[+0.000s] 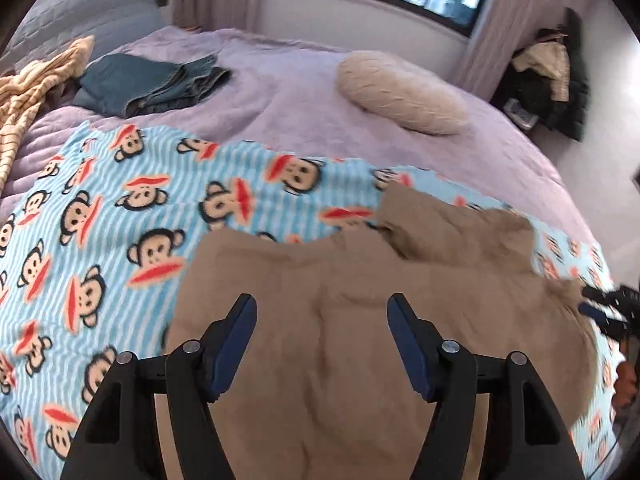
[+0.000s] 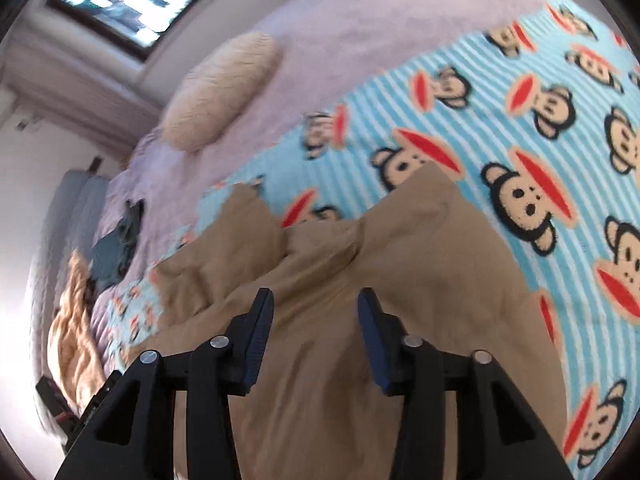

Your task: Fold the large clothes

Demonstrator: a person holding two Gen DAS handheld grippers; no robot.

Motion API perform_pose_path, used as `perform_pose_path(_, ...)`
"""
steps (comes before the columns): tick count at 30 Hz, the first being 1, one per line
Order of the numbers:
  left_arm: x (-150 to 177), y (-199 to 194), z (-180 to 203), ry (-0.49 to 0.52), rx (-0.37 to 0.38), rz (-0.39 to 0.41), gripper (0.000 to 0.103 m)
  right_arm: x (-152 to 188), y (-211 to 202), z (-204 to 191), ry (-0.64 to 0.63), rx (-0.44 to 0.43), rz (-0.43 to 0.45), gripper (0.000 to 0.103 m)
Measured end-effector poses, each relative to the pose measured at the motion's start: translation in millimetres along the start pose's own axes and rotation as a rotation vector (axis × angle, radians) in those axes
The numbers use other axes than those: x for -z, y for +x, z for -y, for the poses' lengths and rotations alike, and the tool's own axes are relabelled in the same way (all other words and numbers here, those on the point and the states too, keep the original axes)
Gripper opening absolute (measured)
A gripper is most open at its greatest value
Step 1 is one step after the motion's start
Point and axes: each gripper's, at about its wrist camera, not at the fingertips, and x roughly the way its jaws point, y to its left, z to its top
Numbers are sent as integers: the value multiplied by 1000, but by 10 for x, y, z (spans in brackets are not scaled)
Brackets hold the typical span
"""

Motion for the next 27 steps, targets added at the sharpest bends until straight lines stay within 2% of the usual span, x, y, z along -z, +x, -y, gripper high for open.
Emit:
perform_pose_path(2, 152, 33, 81, 29, 3, -39, 68, 143, 40, -106, -70, -15, -39, 39)
perform_pose_path(5, 313, 303, 163, 61, -72, -60, 68, 313, 271, -186, -184, 49, -81, 31)
perform_pose_path(6, 327, 375, 165, 54, -85, -57, 68, 340, 385, -158, -207, 78, -80, 30)
perform_pose_path(7, 328, 493, 160, 44, -106, -47, 68, 347, 474, -110, -210, 94, -78, 25)
perform_pose_path(10, 285, 783, 168, 41, -165, -9, 68, 308, 658, -1, -206, 107, -46, 17)
perform_pose_path(15, 116, 955, 196, 48, -192, -22, 68, 91, 667, 85, -164, 116, -39, 15)
perform_pose_path(18, -13, 854, 80, 56, -197, 8, 68, -65, 481, 164, -183, 176, 10, 15)
perform_pose_path(20, -96, 901, -81, 45, -235, 5, 68, -202, 363, 389, -129, 220, 29, 15)
perform_pose_path(22, -140, 994, -239, 7, -228, -12, 68, -277, 315, 630, -56, 235, 28, 15)
perform_pose_path(24, -160, 1124, -292, 4, -219, -25, 69, -298, 362, 783, -17, 245, 15, 15)
perform_pose_path(27, -194, 1305, -277, 4, -220, -31, 75, -362, 564, 1044, 79, 224, -9, 13)
